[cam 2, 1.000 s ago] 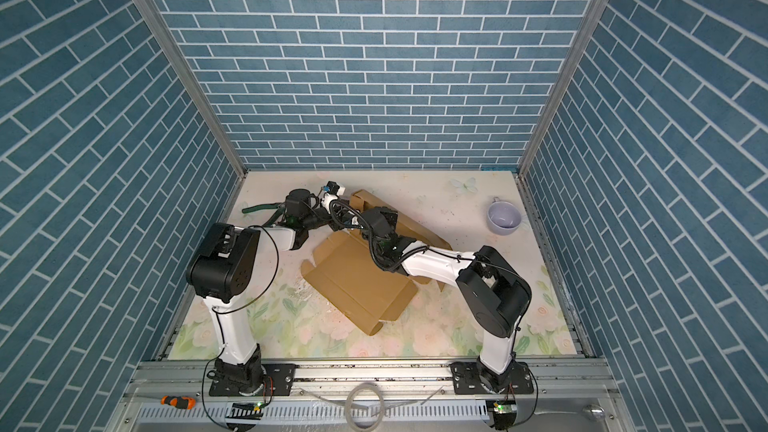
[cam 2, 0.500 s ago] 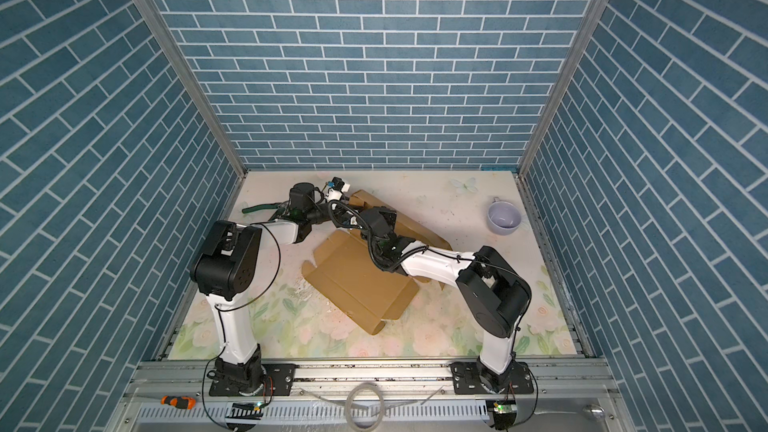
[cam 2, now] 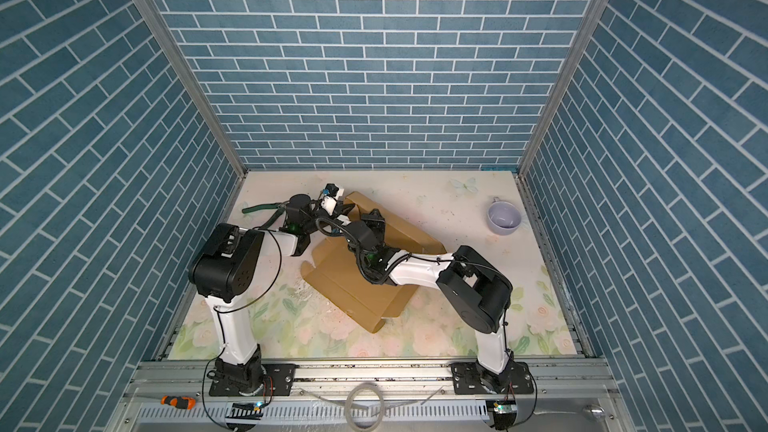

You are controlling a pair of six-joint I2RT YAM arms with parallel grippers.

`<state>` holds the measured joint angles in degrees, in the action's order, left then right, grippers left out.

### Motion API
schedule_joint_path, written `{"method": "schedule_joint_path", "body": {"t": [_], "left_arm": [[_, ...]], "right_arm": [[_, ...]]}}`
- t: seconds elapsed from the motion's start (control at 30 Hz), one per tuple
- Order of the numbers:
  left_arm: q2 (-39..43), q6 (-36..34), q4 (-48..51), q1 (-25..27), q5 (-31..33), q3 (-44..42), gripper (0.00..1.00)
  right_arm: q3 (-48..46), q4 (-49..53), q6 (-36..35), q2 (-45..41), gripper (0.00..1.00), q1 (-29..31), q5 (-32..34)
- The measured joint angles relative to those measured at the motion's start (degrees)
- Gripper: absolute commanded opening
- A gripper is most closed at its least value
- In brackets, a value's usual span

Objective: Fold the paper box

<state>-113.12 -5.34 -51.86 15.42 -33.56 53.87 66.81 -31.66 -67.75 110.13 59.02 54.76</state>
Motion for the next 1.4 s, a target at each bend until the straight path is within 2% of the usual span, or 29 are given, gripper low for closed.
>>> {"method": "schedule_joint_path", "body": {"t": [0.13,0.27,0.4,0.5,0.53,0.57,0.6,0.63,0.73,0.77,0.83,0.93,1.17,1.4], "left_arm": [[1.05,-0.59,-5.03,1.49,6.51,-3.87,0.00],[1.05,-1.14,-9.55,3.76,13.05,-6.21,0.00],[1.05,-1.27,-11.19,5.14,16.26,-7.02,0.19],[1.05,-1.51,-11.32,5.86,16.35,-7.04,0.26],[1.05,-1.49,-11.30,5.97,16.17,-7.04,0.25],[1.05,-1.46,-11.21,5.97,15.98,-7.04,0.19],[1.05,-1.42,-10.99,5.92,15.96,-6.99,0.06],[1.05,-1.33,-10.73,5.79,16.15,-6.84,0.00],[1.05,-1.09,-9.84,5.46,15.43,-6.32,0.00],[1.05,-0.96,-9.73,5.46,15.30,-6.29,0.01],[1.05,-0.81,-9.60,5.44,14.99,-6.27,0.17],[1.55,-0.70,-8.17,5.27,12.96,-6.23,0.27],[2.91,-0.55,-3.65,3.87,8.46,-5.55,0.25],[2.91,-0.46,-1.36,3.06,5.95,-4.35,0.20]], "right_arm": [[-0.09,-3.17,-1.81,0.94,0.00,1.27,1.86],[-0.70,-4.55,-2.62,1.01,0.00,1.84,2.89],[-2.25,-6.69,-2.86,0.98,0.00,2.08,3.34],[-3.17,-8.41,-3.08,0.92,0.00,2.10,3.06],[-3.43,-8.76,-3.08,0.87,0.00,2.10,2.95],[-3.74,-9.09,-3.08,0.76,0.00,2.10,2.82],[-4.02,-9.18,-3.08,0.61,0.00,2.10,2.71],[-4.28,-9.27,-3.08,0.44,0.00,2.10,2.80],[-4.83,-9.57,-3.08,0.11,0.00,2.03,2.67],[-4.92,-9.57,-3.08,0.02,0.00,2.03,2.62],[-5.11,-9.62,-3.08,-0.20,0.00,2.03,2.49],[-6.10,-10.16,-3.08,-0.66,0.00,2.08,1.53],[-7.65,-10.78,-3.06,-1.49,0.00,2.10,-0.55],[-7.67,-6.01,-1.44,-2.80,0.00,2.10,-1.62]]}}
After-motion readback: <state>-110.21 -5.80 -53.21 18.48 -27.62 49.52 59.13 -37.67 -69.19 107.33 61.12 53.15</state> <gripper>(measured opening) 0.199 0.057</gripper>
